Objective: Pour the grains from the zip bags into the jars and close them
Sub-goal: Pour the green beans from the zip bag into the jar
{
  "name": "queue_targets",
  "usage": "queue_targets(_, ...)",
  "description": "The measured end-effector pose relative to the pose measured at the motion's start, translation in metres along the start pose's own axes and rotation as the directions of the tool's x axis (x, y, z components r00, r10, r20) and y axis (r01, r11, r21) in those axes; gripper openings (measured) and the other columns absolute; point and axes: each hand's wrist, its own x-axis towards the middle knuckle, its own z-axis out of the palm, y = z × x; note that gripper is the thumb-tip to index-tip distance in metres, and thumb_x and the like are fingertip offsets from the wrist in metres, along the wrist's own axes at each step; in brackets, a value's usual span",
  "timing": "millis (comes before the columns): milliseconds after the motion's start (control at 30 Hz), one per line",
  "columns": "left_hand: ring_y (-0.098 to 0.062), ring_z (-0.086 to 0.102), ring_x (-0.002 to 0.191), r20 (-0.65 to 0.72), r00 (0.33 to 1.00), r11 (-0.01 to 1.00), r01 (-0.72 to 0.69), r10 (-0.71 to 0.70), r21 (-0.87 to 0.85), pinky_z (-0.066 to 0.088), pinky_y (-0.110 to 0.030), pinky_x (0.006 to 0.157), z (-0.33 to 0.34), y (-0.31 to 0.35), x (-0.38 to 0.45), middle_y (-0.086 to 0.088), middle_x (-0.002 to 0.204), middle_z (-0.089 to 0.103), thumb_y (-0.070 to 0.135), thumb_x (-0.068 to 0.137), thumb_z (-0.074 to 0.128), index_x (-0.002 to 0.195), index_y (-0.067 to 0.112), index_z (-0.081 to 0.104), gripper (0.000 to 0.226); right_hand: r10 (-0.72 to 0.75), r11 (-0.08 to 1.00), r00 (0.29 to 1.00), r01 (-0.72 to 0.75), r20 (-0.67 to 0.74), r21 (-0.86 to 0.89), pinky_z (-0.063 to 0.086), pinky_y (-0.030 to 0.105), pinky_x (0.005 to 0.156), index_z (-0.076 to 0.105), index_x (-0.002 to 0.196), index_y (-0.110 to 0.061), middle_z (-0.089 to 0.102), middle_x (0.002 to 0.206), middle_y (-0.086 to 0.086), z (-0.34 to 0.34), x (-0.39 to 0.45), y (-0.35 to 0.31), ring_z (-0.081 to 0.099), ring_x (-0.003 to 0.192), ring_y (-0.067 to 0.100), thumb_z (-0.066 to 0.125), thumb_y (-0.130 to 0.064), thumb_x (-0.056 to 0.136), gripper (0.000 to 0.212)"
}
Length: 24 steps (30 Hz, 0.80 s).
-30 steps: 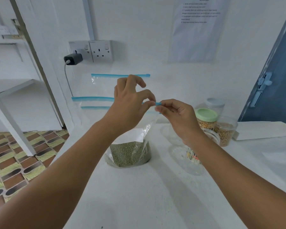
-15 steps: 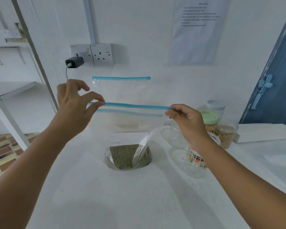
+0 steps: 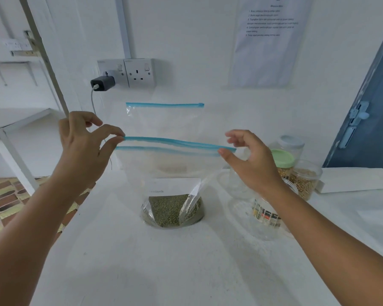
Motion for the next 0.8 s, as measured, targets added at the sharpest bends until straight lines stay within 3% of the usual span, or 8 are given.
queue_targets(100, -0.036, 0.035, 0.118, -0.015, 1.0, 1.0, -0.007, 0.007, -0.026, 0.025, -0.036, 0.109, 0.001, 0.004, -0.003, 0.01, 0.117, 0.029, 0.025, 0.1, 0.066, 0.112, 0.019, 0.078, 0.018, -0.204, 0.946, 0.969, 0.232, 0.142, -0.226, 0.049, 0.031, 0.096, 0.065, 0.13, -0.028, 0.063, 0.113, -0.01, 0.005, 0.013, -0.029, 0.06, 0.107, 0.011, 0.079, -0.042, 0.089, 0.045)
queue_targets(200, -0.032, 0.034, 0.119, -0.012, 1.0, 0.998, 0.012, -0.012, -0.059, 0.028, -0.039, 0.109, 0.002, 0.009, -0.004, 0.013, 0.116, 0.026, 0.026, 0.1, 0.066, 0.112, 0.021, 0.078, 0.017, -0.127, 0.885, 0.915, 0.279, 0.383, -0.373, 0.049, 0.032, 0.089, 0.064, 0.131, -0.034, 0.061, 0.114, -0.013, 0.017, 0.026, -0.057, 0.06, 0.103, 0.01, 0.075, -0.055, 0.088, 0.049)
queue_targets(333, -0.032, 0.034, 0.12, -0.009, 0.996, 0.989, 0.091, -0.092, -0.114, 0.026, -0.036, 0.109, -0.001, 0.022, -0.008, 0.001, 0.122, 0.036, 0.029, 0.099, 0.069, 0.119, 0.027, 0.073, 0.021, -0.115, 0.822, 0.881, 0.343, 0.459, -0.454, 0.05, 0.033, 0.075, 0.074, 0.108, -0.035, 0.065, 0.1, -0.011, 0.036, 0.028, -0.065, 0.062, 0.092, 0.015, 0.064, -0.044, 0.099, 0.016)
queue_targets(400, -0.032, 0.034, 0.123, 0.047, 0.967, 0.941, 0.254, -0.25, -0.222, 0.024, -0.036, 0.111, -0.005, 0.04, -0.015, -0.013, 0.128, 0.039, 0.034, 0.096, 0.074, 0.137, 0.033, 0.055, 0.045, -0.081, 0.875, 0.899, 0.271, 0.43, -0.401, 0.054, 0.035, 0.076, 0.076, 0.099, -0.033, 0.07, 0.092, -0.012, 0.039, 0.028, -0.061, 0.064, 0.087, 0.013, 0.066, -0.04, 0.098, 0.012)
queue_targets(467, -0.029, 0.038, 0.122, 0.053, 0.896, 0.827, 0.427, -0.44, -0.366, 0.033, -0.043, 0.11, -0.007, 0.062, -0.031, -0.008, 0.128, 0.04, 0.041, 0.093, 0.074, 0.138, 0.032, 0.044, 0.055, -0.03, 0.924, 0.913, 0.181, 0.408, -0.338, 0.056, 0.036, 0.075, 0.077, 0.091, -0.032, 0.072, 0.082, -0.013, 0.039, 0.029, -0.059, 0.065, 0.08, 0.01, 0.073, -0.04, 0.094, 0.009)
queue_targets(567, -0.022, 0.052, 0.106, 0.166, 0.762, 0.604, 0.608, -0.626, -0.516, 0.046, -0.038, 0.088, -0.005, 0.096, -0.051, 0.006, 0.111, 0.055, 0.058, 0.088, 0.068, 0.108, 0.03, 0.056, 0.036, 0.01, 0.955, 0.908, 0.116, 0.419, -0.274, 0.053, 0.032, 0.068, 0.075, 0.079, -0.028, 0.068, 0.067, -0.013, 0.041, 0.032, -0.06, 0.061, 0.065, 0.006, 0.082, -0.04, 0.086, 0.015)
queue_targets(700, -0.009, 0.056, 0.091, 0.531, 0.547, 0.15, 0.774, -0.647, -0.615, 0.042, -0.028, 0.078, -0.001, 0.132, -0.047, 0.01, 0.095, 0.065, 0.058, 0.094, 0.063, 0.095, 0.022, 0.074, 0.037, 0.045, 0.967, 0.891, 0.075, 0.452, -0.245, 0.04, 0.029, 0.058, 0.061, 0.063, -0.023, 0.057, 0.054, -0.013, 0.043, 0.031, -0.061, 0.046, 0.052, 0.007, 0.09, -0.041, 0.078, 0.037)
queue_targets(800, -0.011, 0.053, 0.093, 0.575, 0.452, 0.015, 0.794, -0.682, -0.608, 0.04, -0.031, 0.081, 0.005, 0.131, -0.04, 0.01, 0.097, 0.062, 0.05, 0.098, 0.064, 0.091, 0.02, 0.074, 0.032, 0.068, 0.972, 0.869, 0.053, 0.49, -0.228, 0.046, 0.033, 0.059, 0.06, 0.063, -0.018, 0.061, 0.058, -0.002, 0.044, 0.028, -0.063, 0.055, 0.055, 0.017, 0.092, -0.042, 0.074, 0.042)
